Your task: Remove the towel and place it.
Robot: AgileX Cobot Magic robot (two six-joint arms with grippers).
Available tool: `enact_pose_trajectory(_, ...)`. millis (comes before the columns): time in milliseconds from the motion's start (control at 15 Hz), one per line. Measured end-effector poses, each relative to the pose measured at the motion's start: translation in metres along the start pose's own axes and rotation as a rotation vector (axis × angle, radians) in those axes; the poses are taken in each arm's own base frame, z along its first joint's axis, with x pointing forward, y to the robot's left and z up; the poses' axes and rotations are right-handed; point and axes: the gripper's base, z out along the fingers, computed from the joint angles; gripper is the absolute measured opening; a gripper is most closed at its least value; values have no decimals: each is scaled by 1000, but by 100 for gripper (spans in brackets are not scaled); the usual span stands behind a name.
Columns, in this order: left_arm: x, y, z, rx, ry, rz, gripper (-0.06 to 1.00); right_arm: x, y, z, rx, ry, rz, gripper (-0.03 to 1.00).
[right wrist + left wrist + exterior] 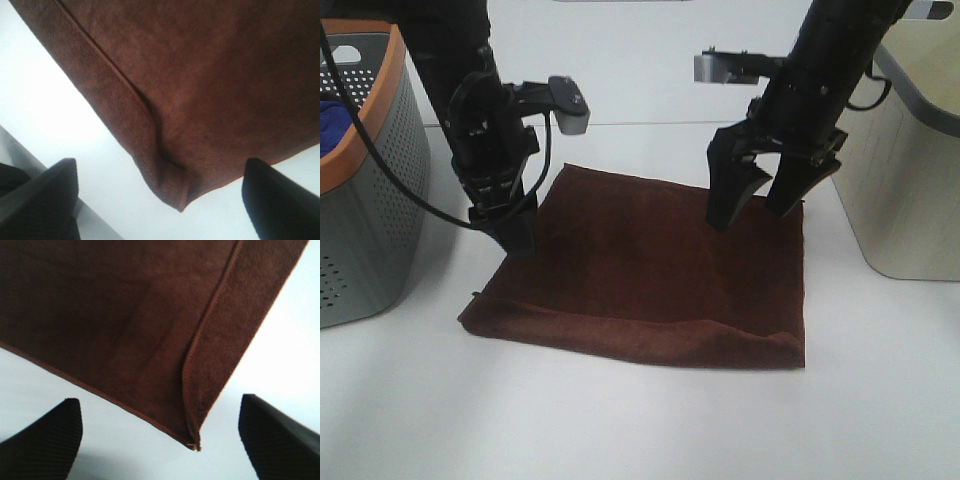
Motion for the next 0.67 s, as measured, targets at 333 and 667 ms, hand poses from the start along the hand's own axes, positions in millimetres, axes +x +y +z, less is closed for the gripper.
enact_pose_trajectory(333,-9,-3,-82,-260,-265,-133,80,-13,21,-94,143,-235,-116,87)
enact_pose_trajectory(667,18,-4,-152,-502,-368,-518,86,9,20,-165,377,-398,54,87)
